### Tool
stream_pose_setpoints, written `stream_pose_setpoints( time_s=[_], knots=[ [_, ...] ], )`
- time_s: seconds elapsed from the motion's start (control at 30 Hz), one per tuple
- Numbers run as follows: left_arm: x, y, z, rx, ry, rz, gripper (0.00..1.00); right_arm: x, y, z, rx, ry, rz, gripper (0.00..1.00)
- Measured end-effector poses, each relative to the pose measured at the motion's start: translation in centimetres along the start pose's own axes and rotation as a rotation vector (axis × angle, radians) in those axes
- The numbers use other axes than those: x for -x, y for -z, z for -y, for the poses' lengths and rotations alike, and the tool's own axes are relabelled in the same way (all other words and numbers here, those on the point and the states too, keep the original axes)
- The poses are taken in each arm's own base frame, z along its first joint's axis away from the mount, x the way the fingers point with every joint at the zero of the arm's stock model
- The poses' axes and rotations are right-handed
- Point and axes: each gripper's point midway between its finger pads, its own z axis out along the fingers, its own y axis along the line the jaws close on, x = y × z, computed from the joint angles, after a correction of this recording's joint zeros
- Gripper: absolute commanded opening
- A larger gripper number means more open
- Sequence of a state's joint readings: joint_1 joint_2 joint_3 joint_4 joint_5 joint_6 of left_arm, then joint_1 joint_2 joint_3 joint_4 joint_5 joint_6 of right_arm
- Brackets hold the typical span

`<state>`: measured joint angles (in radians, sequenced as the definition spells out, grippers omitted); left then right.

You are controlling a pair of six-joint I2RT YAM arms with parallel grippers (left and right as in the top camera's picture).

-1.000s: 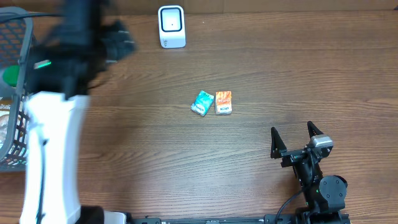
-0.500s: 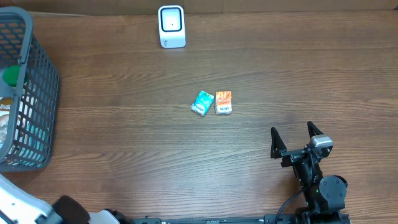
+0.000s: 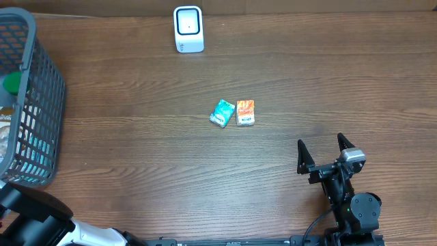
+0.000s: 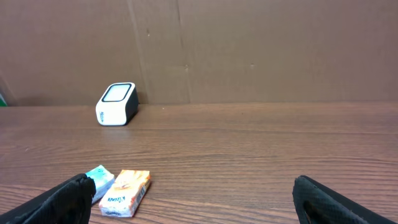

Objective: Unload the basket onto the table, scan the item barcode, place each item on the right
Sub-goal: 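Reach the left gripper into the basket and grasp the light-blue wipes pack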

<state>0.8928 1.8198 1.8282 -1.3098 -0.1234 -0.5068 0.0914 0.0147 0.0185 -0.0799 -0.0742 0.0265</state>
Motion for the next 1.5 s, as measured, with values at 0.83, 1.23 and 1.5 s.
stream_pose_setpoints(
  time_s=[0.83,1.23,1.5],
  knots=[
    [0.7,-4.2,4.4,-0.175,-0.295,-0.013,0.62,0.0,0.0,0.0,0.000,0.000,0.000,1.00],
    [-3.5,-12.2,6.9,-0.227,-0.409,-0.252,0.64,0.0,0.0,0.0,0.000,0.000,0.000,1.00],
    [-5.4,-13.6,8.4,-0.243,-0.490,-0.300,0.66,0.0,0.0,0.0,0.000,0.000,0.000,1.00]
  ],
)
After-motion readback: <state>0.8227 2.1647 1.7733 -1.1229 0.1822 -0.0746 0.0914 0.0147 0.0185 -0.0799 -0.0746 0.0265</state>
